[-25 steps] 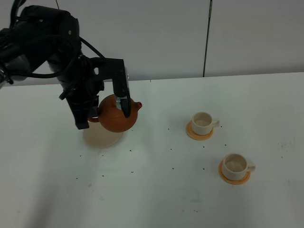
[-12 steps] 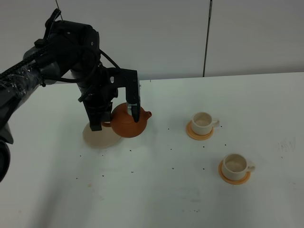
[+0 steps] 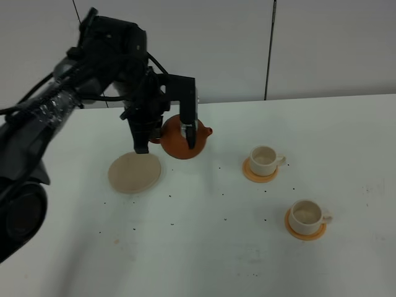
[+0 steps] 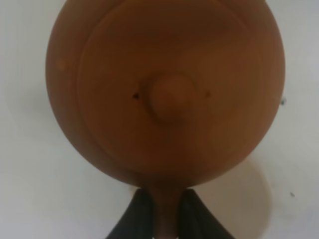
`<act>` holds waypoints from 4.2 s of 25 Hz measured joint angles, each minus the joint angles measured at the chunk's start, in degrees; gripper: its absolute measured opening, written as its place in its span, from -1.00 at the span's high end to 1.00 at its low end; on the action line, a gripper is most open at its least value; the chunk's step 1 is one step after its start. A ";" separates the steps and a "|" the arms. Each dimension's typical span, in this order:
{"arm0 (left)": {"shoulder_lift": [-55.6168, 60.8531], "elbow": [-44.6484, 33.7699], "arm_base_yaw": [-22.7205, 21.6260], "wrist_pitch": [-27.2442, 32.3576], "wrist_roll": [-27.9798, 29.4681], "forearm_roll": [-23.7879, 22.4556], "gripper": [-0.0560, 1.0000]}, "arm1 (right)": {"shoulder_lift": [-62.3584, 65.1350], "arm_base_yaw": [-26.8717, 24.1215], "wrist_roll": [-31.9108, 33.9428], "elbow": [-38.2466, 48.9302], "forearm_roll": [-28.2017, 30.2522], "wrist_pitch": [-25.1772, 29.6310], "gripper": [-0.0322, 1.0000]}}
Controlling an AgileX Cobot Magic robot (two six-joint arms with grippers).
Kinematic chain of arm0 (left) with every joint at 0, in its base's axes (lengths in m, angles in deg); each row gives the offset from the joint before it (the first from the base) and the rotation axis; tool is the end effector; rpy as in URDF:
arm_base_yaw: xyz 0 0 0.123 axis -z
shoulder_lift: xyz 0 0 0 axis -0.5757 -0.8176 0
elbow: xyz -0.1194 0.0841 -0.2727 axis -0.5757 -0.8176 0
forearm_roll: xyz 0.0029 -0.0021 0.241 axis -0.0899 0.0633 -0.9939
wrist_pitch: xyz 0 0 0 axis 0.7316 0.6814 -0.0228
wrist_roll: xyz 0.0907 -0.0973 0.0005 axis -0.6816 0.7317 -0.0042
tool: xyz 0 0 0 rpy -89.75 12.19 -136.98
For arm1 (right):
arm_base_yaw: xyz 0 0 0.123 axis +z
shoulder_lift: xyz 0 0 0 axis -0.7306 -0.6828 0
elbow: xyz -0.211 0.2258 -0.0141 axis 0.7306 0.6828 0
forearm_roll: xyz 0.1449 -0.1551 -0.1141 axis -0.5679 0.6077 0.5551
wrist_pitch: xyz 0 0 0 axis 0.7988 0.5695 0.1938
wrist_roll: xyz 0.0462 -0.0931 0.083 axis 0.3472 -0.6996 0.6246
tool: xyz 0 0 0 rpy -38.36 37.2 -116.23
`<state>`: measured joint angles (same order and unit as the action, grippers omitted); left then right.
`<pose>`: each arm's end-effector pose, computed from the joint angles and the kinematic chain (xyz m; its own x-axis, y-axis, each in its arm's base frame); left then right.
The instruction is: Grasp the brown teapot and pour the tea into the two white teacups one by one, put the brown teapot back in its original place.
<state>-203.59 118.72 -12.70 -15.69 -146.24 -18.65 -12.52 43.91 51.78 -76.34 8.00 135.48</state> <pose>0.4961 -0.1894 0.2090 0.0647 0.9978 -0.0134 0.9262 -0.0550 0.3729 0.0051 0.0108 0.2475 -0.5185 0.0407 -0.8541 -0.0120 0.9984 0.0548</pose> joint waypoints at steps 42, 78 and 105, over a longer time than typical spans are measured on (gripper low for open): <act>-10.39 6.77 5.79 -17.70 -1.97 -3.36 0.56 | 0.00 0.00 0.38 0.00 0.11 0.00 0.47; -10.39 6.81 9.64 -19.93 -2.77 -12.89 0.56 | 0.00 0.00 0.38 0.00 0.21 0.00 0.47; -10.96 6.81 12.54 -19.84 -3.79 -20.59 0.56 | 0.00 0.00 0.38 0.00 0.21 0.00 0.47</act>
<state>-214.55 125.53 -0.15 -35.53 -150.03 -39.24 -12.52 43.91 52.16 -76.34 8.21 135.48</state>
